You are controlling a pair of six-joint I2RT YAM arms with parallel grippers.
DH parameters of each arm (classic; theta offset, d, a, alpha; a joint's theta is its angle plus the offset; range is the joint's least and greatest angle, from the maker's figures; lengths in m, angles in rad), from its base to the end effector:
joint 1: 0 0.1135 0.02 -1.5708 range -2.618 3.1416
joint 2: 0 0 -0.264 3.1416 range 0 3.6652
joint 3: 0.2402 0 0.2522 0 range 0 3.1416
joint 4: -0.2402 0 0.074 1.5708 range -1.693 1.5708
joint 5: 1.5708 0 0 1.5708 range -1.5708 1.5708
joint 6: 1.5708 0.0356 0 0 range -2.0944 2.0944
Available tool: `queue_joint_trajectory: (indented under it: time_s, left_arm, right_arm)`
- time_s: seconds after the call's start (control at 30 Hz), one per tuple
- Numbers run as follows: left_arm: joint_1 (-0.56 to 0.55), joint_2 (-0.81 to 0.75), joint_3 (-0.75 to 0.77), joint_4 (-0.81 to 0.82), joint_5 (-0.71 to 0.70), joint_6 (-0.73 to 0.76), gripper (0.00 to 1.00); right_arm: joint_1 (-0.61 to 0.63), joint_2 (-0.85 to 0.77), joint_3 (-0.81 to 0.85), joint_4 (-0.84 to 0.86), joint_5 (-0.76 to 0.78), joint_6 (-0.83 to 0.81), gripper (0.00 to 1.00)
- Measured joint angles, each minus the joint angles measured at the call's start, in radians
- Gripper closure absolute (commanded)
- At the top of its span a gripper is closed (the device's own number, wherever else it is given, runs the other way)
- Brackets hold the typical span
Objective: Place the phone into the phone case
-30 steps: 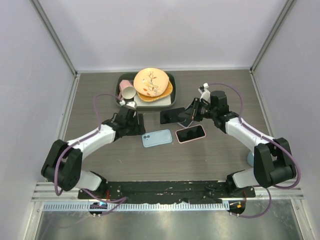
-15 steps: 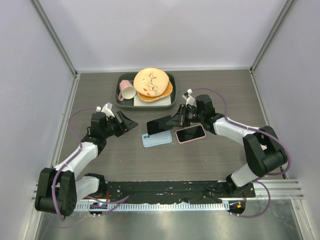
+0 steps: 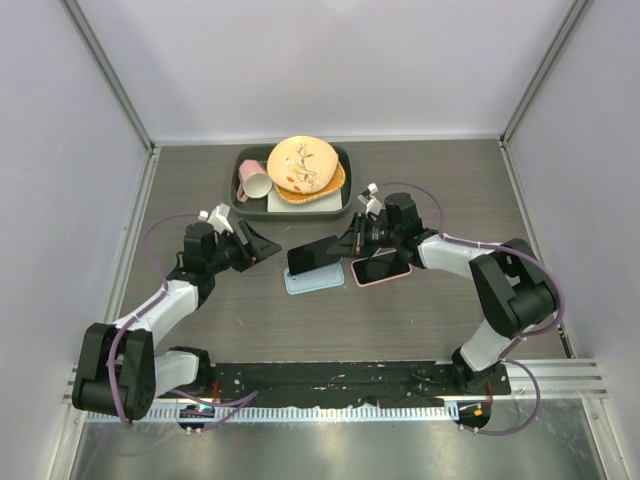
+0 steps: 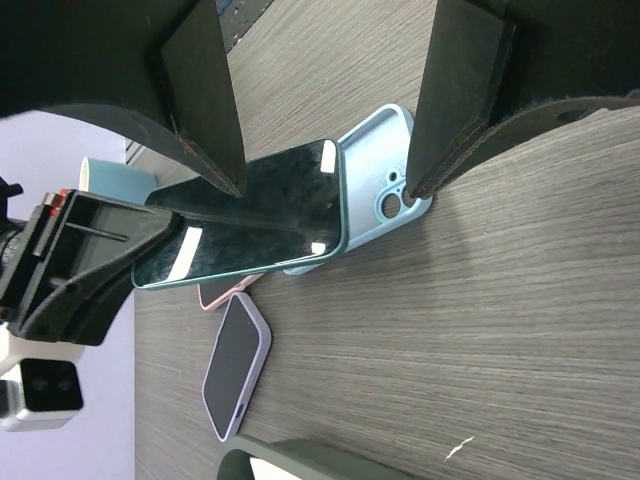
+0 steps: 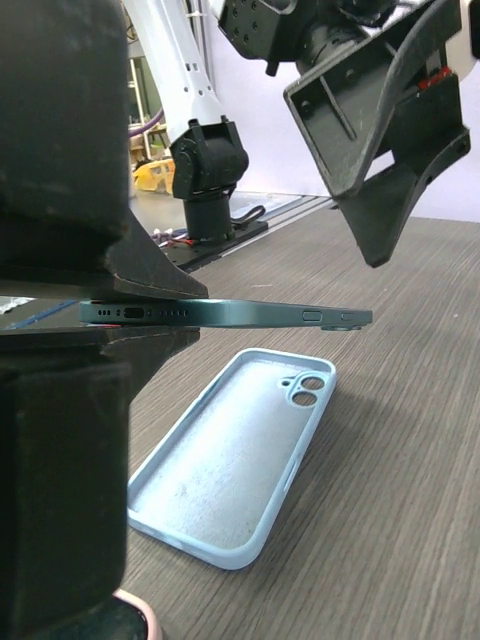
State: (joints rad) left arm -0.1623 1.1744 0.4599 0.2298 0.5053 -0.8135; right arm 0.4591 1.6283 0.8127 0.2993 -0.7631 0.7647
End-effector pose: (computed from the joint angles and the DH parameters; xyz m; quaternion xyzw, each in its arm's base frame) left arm 0.2296 -0.0551 0.1929 -0.1428 0.8267 -0.4236 0.3416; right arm 0.2881 0.1698 0.1906 -0.0631 0.8212 0.5316 0.1974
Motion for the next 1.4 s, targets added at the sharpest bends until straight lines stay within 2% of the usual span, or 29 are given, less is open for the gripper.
queue_joint_trajectory:
  time_s: [1.03,1.4]
  left_arm:
    - [-0.007,0.073,0.0,0.021,0.026,0.009,0.31]
    - [-0.116,0.197,0.002,0.035,0.013,-0.008,0.39]
  right_arm:
    - [0.016,0.133,-0.049,0.02,-0.016,-0.006,0.99]
    - [0.034,0.164,-0.039,0.055,-0.011,-0.003,0.99]
